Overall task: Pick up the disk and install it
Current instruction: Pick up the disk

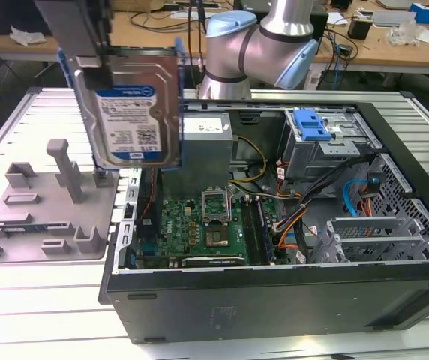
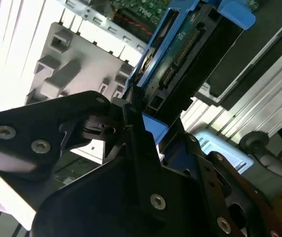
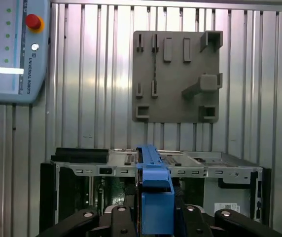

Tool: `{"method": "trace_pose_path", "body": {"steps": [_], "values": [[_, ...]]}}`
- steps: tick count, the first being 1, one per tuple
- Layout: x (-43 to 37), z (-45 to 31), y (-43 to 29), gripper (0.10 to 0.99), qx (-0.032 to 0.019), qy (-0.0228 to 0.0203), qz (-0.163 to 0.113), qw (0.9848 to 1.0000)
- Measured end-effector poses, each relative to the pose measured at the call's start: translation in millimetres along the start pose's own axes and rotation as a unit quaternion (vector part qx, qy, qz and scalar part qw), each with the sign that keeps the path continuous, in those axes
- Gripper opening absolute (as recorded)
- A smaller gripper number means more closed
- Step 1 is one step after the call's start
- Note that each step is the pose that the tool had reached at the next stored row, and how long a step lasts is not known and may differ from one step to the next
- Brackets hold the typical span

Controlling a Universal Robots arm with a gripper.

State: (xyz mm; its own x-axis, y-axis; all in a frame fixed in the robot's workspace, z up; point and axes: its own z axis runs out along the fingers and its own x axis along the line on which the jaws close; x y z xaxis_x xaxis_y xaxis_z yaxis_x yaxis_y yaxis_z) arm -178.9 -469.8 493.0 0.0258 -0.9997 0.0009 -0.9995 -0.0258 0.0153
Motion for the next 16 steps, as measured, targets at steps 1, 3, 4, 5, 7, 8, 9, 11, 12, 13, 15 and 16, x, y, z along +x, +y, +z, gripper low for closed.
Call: {"method": "trace_pose_path", "body": {"steps": [1,3,4,5,7,8,9,11,12,13,15,16], "values": [[2.2,0.0,-4.1,0.369,0.0000,0.0000,0.000,1.0000],[8.3,-0.2,-15.6,0.369,-0.0001,0.0000,0.000,1.0000],[12.8,-0.3,-24.0,0.369,-0.0002,-0.0001,0.000,1.0000],[16.3,-0.4,-30.4,0.369,-0.0003,-0.0001,0.000,1.0000],[27.6,-0.8,-51.9,0.369,-0.0006,0.0000,0.000,1.0000],[30.9,-0.8,-58.3,0.369,-0.0007,0.0000,0.000,1.0000],[35.5,-1.0,-67.1,0.369,-0.0008,0.0000,0.000,1.0000],[41.0,-1.2,-78.1,0.369,-0.0010,0.0000,0.000,1.0000],[46.5,-1.3,-89.0,0.369,-0.0011,-0.0001,0.000,1.0000],[49.4,-1.4,-94.9,0.369,-0.0011,-0.0001,0.000,1.0000],[55.9,-1.6,-108.0,0.369,-0.0012,-0.0001,0.000,1.0000],[60.8,-1.8,-118.6,0.369,-0.0013,0.0000,0.000,1.0000]]}}
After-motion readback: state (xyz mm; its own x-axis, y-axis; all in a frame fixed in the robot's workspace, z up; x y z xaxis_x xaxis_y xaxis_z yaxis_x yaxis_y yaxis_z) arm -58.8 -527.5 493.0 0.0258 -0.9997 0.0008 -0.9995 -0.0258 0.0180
